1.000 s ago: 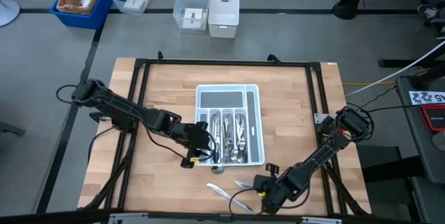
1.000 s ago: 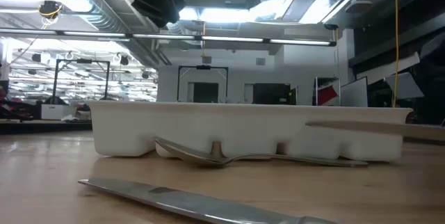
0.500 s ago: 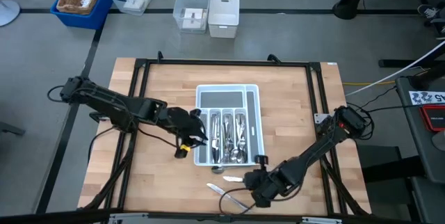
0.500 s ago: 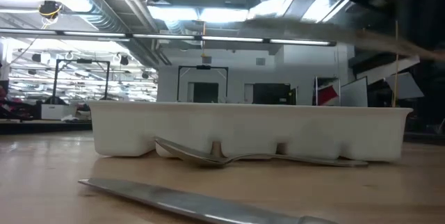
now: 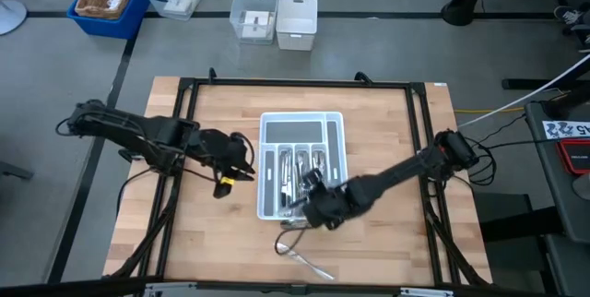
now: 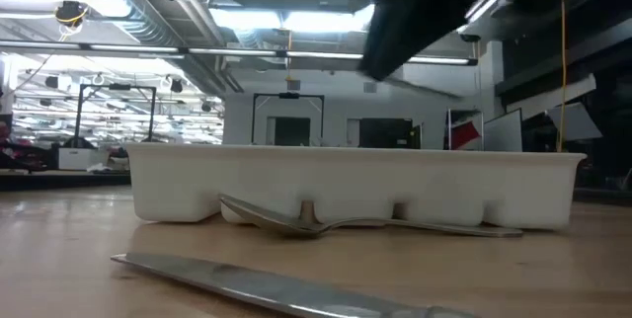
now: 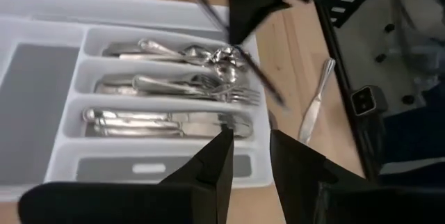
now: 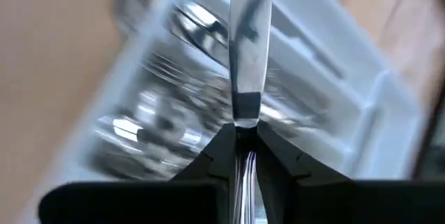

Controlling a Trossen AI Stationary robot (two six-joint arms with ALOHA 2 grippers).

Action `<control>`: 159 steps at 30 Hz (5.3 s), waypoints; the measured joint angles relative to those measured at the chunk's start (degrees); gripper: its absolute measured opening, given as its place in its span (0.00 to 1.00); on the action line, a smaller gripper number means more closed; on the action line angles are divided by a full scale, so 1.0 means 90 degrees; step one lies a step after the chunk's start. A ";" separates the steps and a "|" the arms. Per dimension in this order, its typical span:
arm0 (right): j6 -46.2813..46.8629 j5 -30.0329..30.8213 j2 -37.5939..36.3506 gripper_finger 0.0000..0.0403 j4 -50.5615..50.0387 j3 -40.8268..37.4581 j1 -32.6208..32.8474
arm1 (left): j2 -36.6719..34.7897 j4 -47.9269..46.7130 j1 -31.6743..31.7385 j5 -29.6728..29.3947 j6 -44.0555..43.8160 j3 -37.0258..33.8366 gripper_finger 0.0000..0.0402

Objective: Sort silverware
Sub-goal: Put the silver table knife into the white cutlery tray, then adjust the white cutlery, then put the silver spoon into the white cutlery tray

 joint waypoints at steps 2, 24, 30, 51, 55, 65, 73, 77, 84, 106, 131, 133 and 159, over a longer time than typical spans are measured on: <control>-0.1014 0.0127 0.0000 0.11 0.0058 0.0000 -0.0257 | -0.0096 -0.0123 -0.0002 -0.0001 -0.0232 0.0000 0.21; -0.7598 -0.1728 0.0000 0.11 0.1802 -0.0114 -0.1661 | -0.0205 -0.0207 0.0005 -0.1133 -0.1624 0.0000 0.21; -0.7607 -0.2173 0.0167 0.11 0.1751 -0.0121 -0.1686 | -0.0202 -0.0202 0.0005 -0.1408 -0.1989 0.0000 0.21; -0.7944 -0.1324 0.1071 0.17 0.2339 -0.0126 -0.1737 | -0.0188 -0.0166 0.0005 -0.1819 -0.2001 0.0000 0.21; -0.7942 -0.1314 0.1069 0.27 0.2341 -0.0126 -0.1726 | -0.0188 -0.0166 0.0005 -0.1819 -0.2003 0.0000 0.21; -0.7000 0.0273 0.1069 0.36 0.2297 -0.0091 -0.1718 | -0.0188 -0.0174 -0.0002 -0.1806 -0.2001 0.0000 0.21; -0.4331 0.1207 0.1066 0.33 0.0507 0.0938 -0.1687 | -0.0188 -0.0219 -0.0028 -0.1079 -0.1763 0.0000 0.21; -0.2456 0.0643 0.1061 0.33 -0.1063 0.1830 -0.1627 | -0.0188 -0.0151 -0.0271 -0.0932 -0.1762 0.0000 0.21; 0.0386 -0.1332 0.1059 0.33 -0.3164 0.3330 -0.1589 | -0.0122 0.0082 -0.1038 -0.0931 -0.1857 0.0000 0.21; 0.4141 -0.2678 0.1052 0.33 -0.0809 0.2133 0.0511 | 0.0607 0.0327 -0.1960 -0.0955 -0.1115 0.0000 0.21; 0.5124 -0.1667 0.1048 0.33 0.1005 -0.0221 0.0137 | 0.0604 0.0296 -0.1955 -0.1012 -0.1115 0.0000 0.21; 0.5106 -0.1734 0.1042 0.33 0.0997 -0.0221 0.0022 | 0.0604 0.0293 -0.1955 -0.1030 -0.1115 0.0000 0.21; 0.4565 -0.2194 0.1071 0.33 0.1021 -0.0250 -0.0220 | 0.0604 0.0274 -0.1955 -0.1246 -0.0666 0.0000 0.21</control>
